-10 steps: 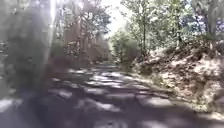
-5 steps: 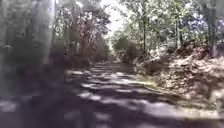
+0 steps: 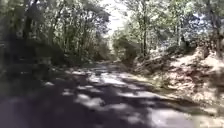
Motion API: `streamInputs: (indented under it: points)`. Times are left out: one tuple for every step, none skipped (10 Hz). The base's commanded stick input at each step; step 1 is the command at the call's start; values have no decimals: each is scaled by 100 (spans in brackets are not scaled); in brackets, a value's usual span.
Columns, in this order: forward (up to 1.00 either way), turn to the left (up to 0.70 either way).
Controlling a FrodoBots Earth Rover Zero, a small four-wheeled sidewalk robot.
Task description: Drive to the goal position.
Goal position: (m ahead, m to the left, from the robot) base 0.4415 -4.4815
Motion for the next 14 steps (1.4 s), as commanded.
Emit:
streamInputs:
  points:
    - [45,27]
    - [45,27]
    - [45,27]
    - [45,26]
    - [45,17]
    - [45,7]
    - [45,0]
    - [45,0]
    - [45,0]
    - [45,0]
    - [45,0]
    - [45,0]
    - [45,0]
    - [45,0]
